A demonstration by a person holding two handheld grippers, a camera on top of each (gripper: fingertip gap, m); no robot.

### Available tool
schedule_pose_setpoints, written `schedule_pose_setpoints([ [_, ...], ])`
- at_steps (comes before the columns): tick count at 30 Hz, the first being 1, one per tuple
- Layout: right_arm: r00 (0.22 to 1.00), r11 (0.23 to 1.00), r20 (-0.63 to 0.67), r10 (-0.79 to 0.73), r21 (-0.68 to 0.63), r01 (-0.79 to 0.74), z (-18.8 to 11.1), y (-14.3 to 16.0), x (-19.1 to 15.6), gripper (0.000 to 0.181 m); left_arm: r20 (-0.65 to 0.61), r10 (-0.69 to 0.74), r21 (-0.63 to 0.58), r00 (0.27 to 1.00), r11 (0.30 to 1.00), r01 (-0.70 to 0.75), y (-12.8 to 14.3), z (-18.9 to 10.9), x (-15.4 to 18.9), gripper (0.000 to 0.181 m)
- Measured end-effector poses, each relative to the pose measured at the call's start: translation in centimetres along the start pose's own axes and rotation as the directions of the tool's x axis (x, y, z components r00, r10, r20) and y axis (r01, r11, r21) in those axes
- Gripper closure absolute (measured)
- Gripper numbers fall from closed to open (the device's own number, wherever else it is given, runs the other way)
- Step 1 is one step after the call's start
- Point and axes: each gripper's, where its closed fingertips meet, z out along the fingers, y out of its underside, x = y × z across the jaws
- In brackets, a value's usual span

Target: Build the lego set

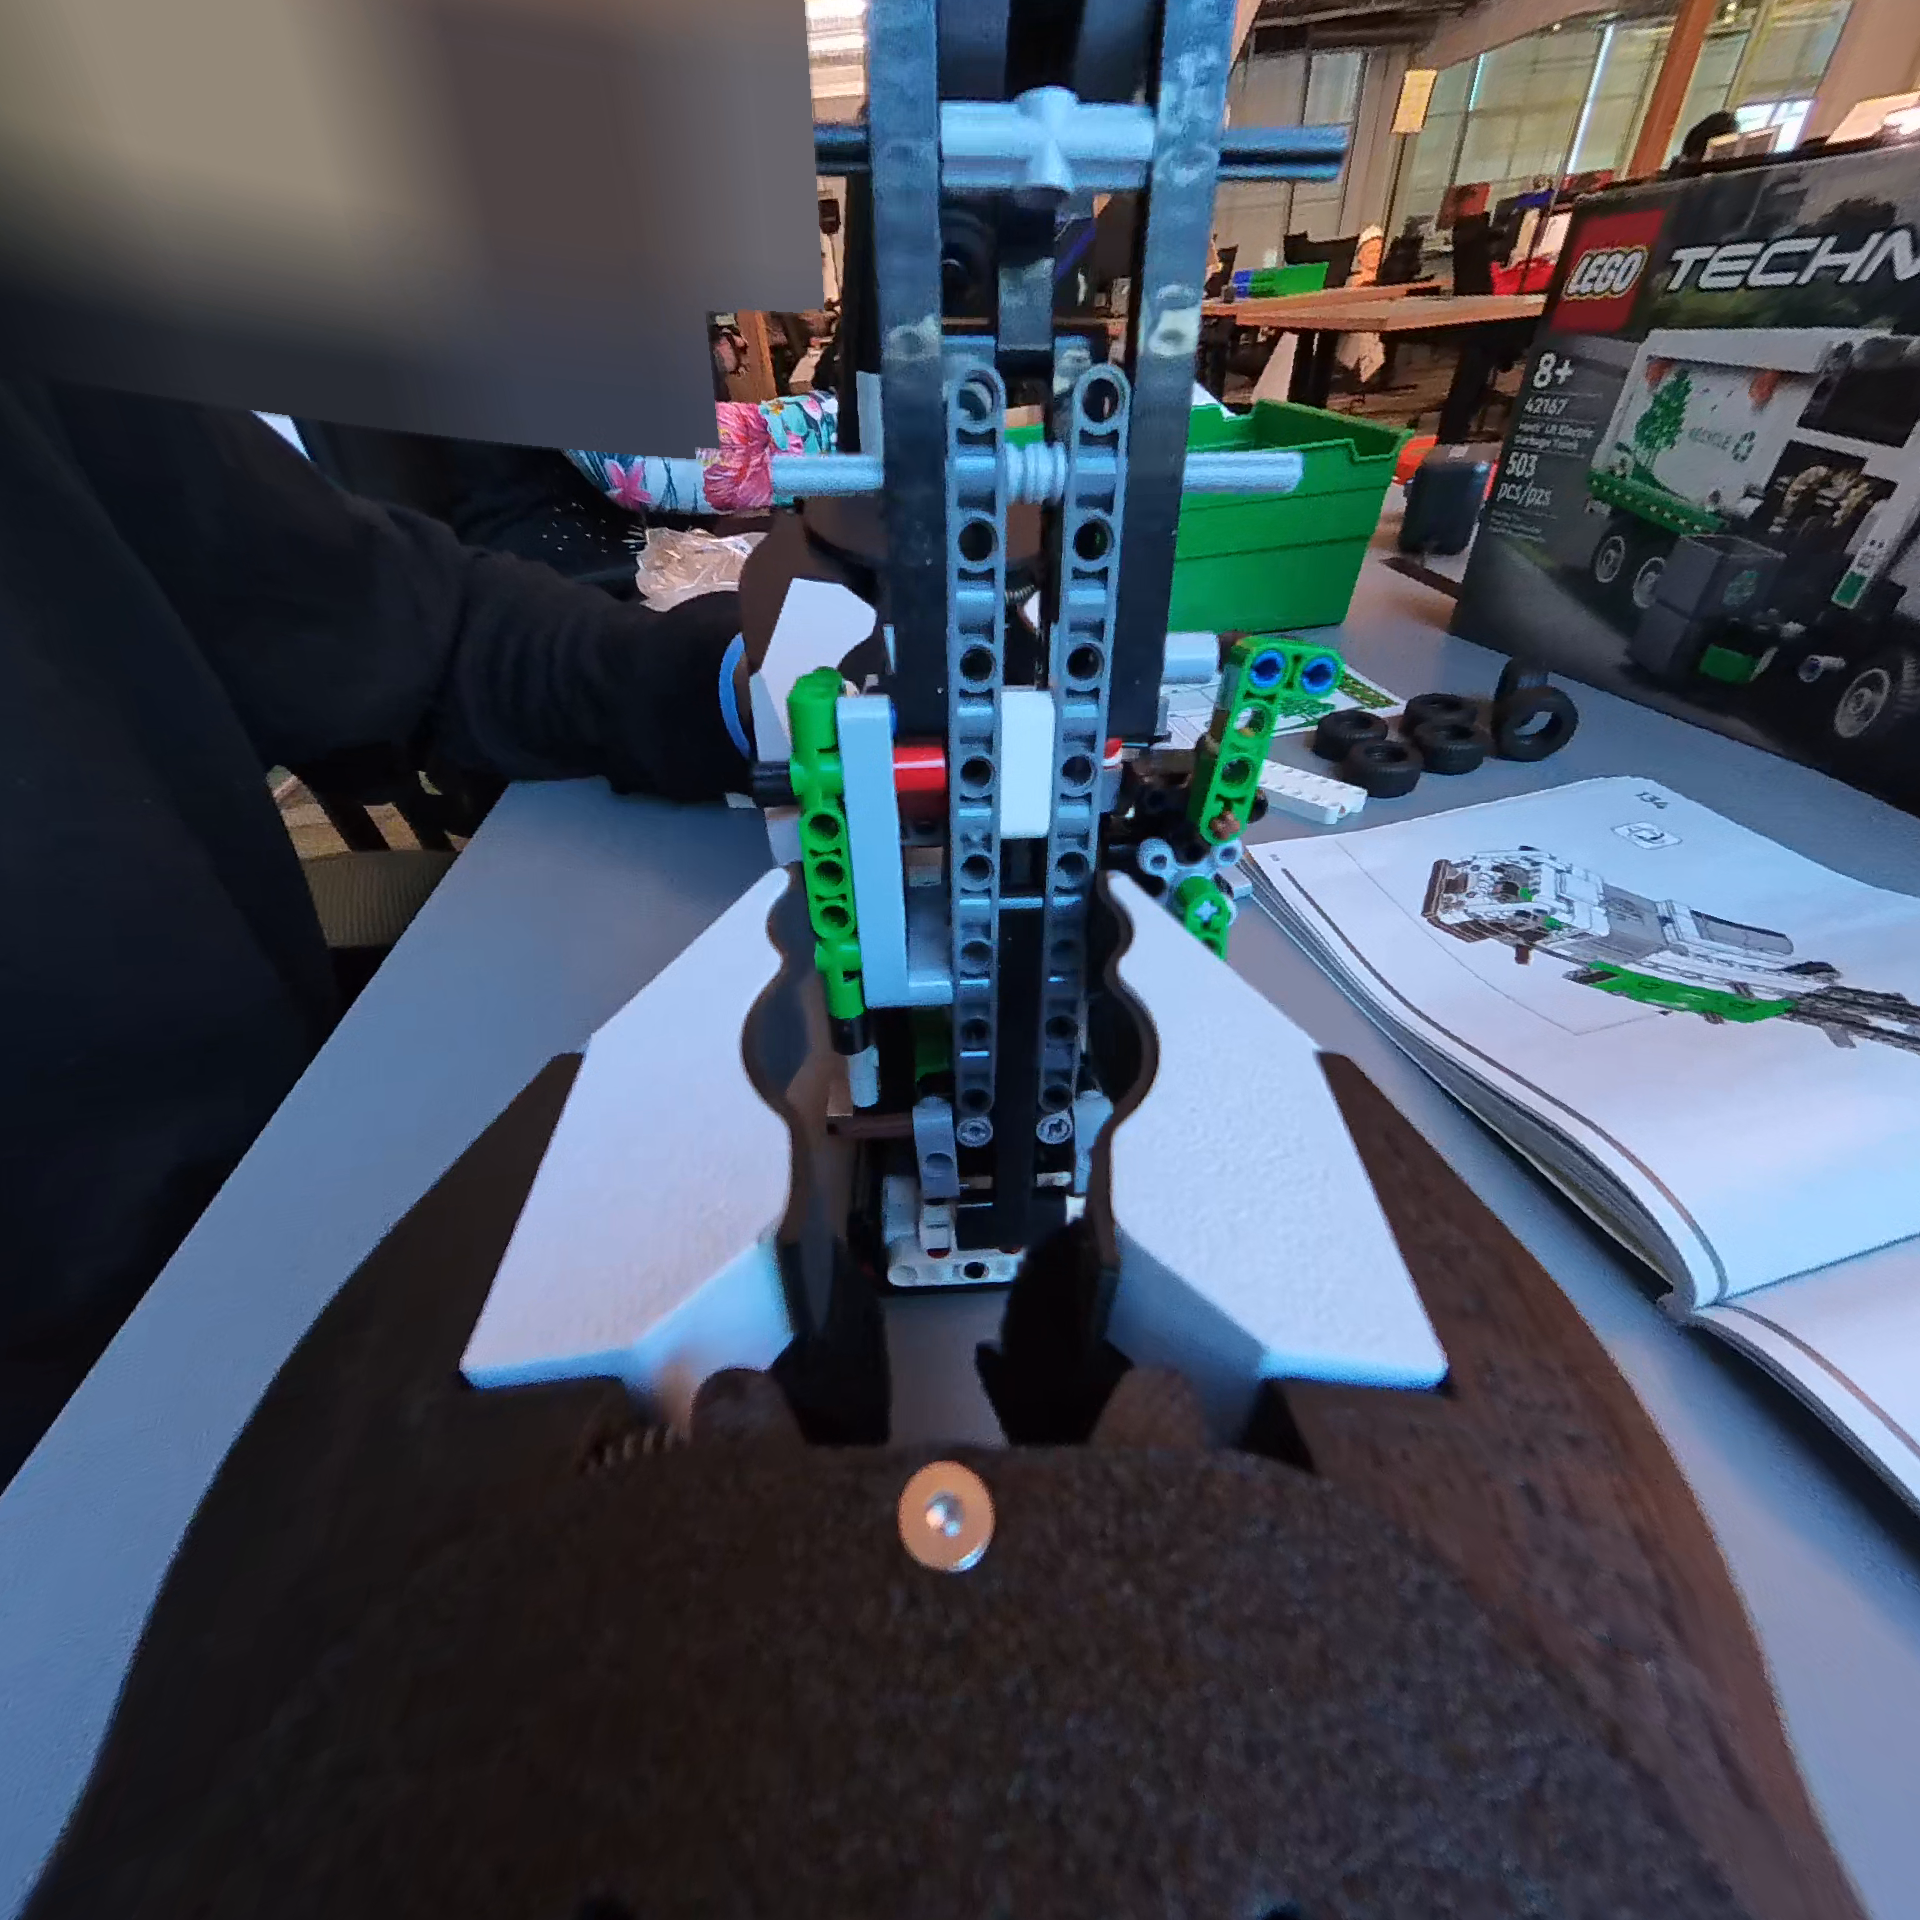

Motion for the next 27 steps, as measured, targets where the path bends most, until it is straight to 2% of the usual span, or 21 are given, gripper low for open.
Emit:
schedule_pose_setpoints([
  [4, 1.0, 1.0, 0.008, 0.002, -0.006, -0.002, -0.1, 0.1, -0.1, 0.13, -0.002, -0.011, -0.01, 1.0, 1.0, 0.011, -0.2, -0.1, 0.1, 0.098],
  [12, 0.993, 0.99, 0.013, 0.113, 0.081, -0.114, -0.4, -1.1, 0.6, 0.13, -0.015, -0.092, 0.044, 0.996, 0.995, 0.093, -1.0, 0.0, -0.3, 0.098],
  [15, 0.983, 0.977, 0.013, 0.181, 0.111, -0.181, -0.7, -1.3, 1.0, 0.131, 0.02, -0.075, 0.045, 0.997, 0.996, 0.075, -0.8, -0.2, -0.9, 0.089],
  [21, 0.963, 0.952, -0.01, 0.269, 0.154, -0.265, -1.5, -1.4, 1.5, 0.13, -0.045, -0.136, -0.105, 0.99, 0.986, 0.13, 2.1, 1.5, 0.3, 0.074],
  [27, 0.953, 0.95, -0.054, 0.299, 0.113, -0.291, -2.9, -0.6, 1.0, 0.13, -0.033, -0.122, -0.115, 0.992, 0.986, 0.118, 1.8, 3.0, 0.3, 0.087],
])
